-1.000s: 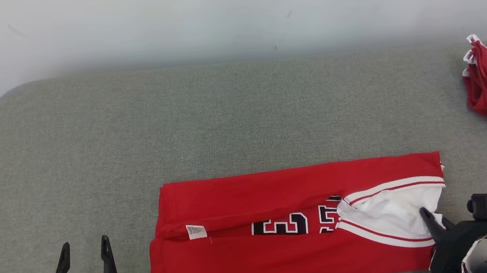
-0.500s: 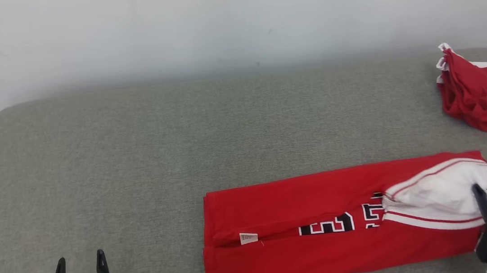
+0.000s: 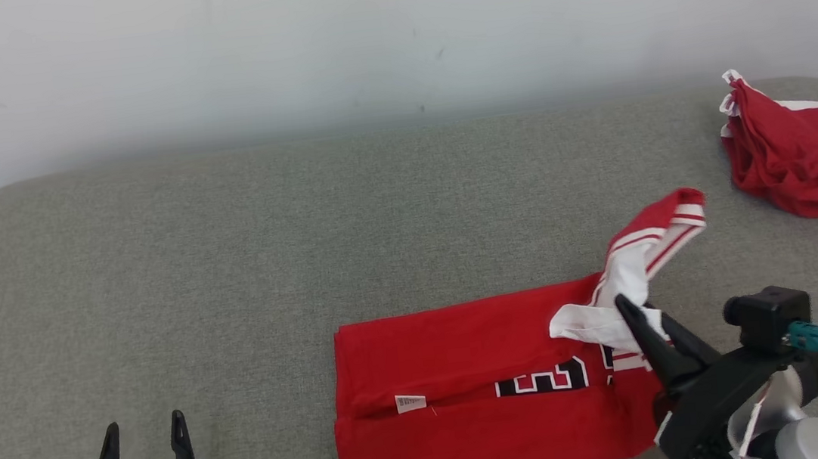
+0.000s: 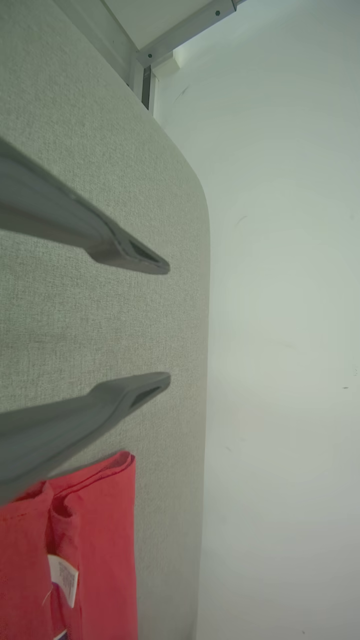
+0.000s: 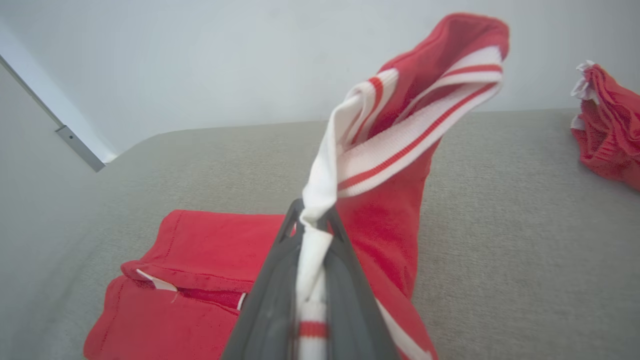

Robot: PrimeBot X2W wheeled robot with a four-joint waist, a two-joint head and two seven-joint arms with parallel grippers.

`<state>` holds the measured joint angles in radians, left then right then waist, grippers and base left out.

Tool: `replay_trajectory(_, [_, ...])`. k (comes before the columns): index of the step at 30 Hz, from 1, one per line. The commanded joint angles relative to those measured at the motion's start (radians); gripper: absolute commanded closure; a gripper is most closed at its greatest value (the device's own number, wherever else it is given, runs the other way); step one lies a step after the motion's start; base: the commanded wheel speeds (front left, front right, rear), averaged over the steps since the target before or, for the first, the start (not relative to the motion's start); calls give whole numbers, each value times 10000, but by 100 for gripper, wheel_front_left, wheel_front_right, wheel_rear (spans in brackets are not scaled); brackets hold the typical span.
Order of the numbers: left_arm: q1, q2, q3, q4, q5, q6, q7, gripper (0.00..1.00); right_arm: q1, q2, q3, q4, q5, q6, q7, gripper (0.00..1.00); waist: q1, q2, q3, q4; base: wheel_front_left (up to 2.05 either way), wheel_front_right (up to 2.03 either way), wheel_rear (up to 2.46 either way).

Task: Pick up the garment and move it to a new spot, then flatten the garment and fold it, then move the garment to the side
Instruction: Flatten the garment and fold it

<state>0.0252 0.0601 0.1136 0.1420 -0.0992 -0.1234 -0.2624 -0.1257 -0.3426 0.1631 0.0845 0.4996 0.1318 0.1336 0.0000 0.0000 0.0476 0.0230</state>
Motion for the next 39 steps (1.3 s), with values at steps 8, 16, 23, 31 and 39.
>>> replay_trajectory(8, [-280,-45,-238,105,61,-69,-31,0,-172,1172,977,-207,-14,-30,305,100,0,0,29,711,0,0,0])
replay_trajectory(16, [-437,-82,-516,223,-15,-73,-31,0,-740,1999,1681,1111,-12,-28,-64,100,0,0,145,1294,0,0,0])
replay_trajectory(23, [-586,-95,-630,368,-47,-61,-31,0,-1212,2493,2320,2000,52,-28,-312,100,0,0,258,1543,0,0,0])
replay_trajectory(31, [-720,-101,-711,431,-80,-57,-31,0,-1512,2792,2643,2761,127,-28,-592,100,0,0,338,1600,0,0,0])
replay_trajectory(39, [-881,-104,-786,608,-155,-59,-31,0,-1970,2937,3018,3799,275,-28,-1110,16,0,0,284,1567,0,0,0])
